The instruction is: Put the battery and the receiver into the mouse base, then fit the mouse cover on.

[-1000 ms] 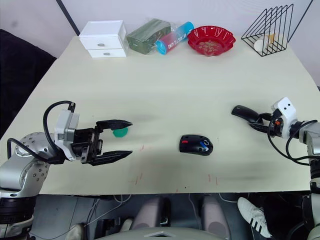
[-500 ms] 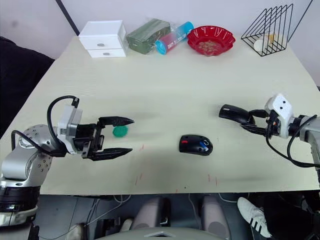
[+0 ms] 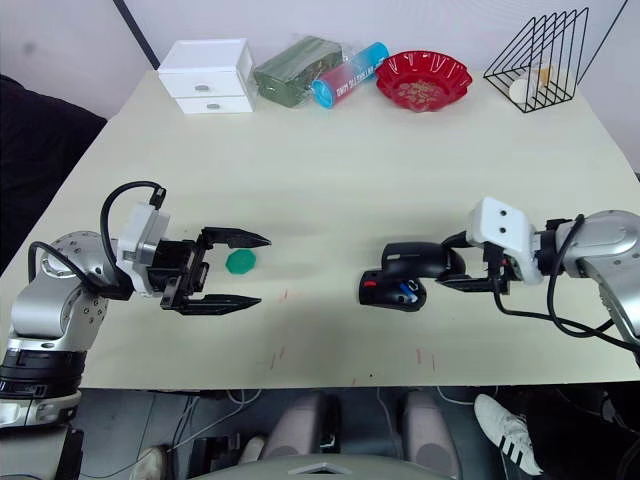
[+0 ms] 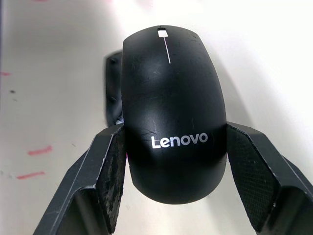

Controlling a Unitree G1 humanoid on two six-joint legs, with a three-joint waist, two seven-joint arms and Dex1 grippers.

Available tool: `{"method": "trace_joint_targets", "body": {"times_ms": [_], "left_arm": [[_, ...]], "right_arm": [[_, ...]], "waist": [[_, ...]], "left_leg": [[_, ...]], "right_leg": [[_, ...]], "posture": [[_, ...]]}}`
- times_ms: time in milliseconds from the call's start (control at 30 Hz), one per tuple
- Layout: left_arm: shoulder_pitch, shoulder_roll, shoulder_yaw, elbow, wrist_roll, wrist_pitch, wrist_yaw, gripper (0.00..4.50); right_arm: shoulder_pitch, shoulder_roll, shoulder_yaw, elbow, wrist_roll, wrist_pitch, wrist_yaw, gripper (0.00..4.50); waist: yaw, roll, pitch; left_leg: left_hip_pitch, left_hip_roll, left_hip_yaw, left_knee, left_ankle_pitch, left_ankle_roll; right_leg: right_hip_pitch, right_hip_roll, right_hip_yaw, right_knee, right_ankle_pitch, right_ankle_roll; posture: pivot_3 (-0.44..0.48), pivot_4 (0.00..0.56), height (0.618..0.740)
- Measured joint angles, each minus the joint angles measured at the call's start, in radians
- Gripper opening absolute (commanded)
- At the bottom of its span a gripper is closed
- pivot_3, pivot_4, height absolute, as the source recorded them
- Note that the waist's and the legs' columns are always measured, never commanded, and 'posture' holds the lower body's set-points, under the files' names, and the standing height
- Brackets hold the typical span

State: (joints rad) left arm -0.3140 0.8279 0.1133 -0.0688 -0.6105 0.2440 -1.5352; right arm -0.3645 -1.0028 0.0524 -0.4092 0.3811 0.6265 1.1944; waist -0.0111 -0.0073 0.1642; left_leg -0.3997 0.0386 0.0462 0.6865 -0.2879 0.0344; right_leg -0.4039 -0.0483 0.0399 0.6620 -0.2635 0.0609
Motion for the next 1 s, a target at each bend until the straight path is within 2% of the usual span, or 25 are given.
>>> {"method": "trace_joint_targets", "body": {"times_ms": [367, 1000], "left_arm": [[-0.035, 0.012, -0.009, 0.046, 0.019, -0.037, -0.025, 4.5], [0.005, 0.03, -0.006, 0.014, 0.018, -0.032, -0.021, 4.5]], "right_arm": [[-0.025, 0.007, 0.095, -0.054, -0.028, 0.093, -0.076, 2.87], [-0.1, 0.074, 0.255, -0.1, -0.097, 0.183, -0.177, 2.87]], "waist": [[-0.001, -0.003, 0.001], [-0.001, -0.004, 0.002]], "left_leg": [[0.0, 0.0, 0.0, 0.0, 0.0, 0.0], [-0.001, 0.0, 0.0, 0.0, 0.0, 0.0]], "right_leg": [[0.0, 0.0, 0.0, 0.0, 0.0, 0.0], [-0.001, 0.0, 0.0, 0.0, 0.0, 0.0]], "posture": [[0.0, 0.15, 0.74], [0.0, 0.15, 0.74]]}}
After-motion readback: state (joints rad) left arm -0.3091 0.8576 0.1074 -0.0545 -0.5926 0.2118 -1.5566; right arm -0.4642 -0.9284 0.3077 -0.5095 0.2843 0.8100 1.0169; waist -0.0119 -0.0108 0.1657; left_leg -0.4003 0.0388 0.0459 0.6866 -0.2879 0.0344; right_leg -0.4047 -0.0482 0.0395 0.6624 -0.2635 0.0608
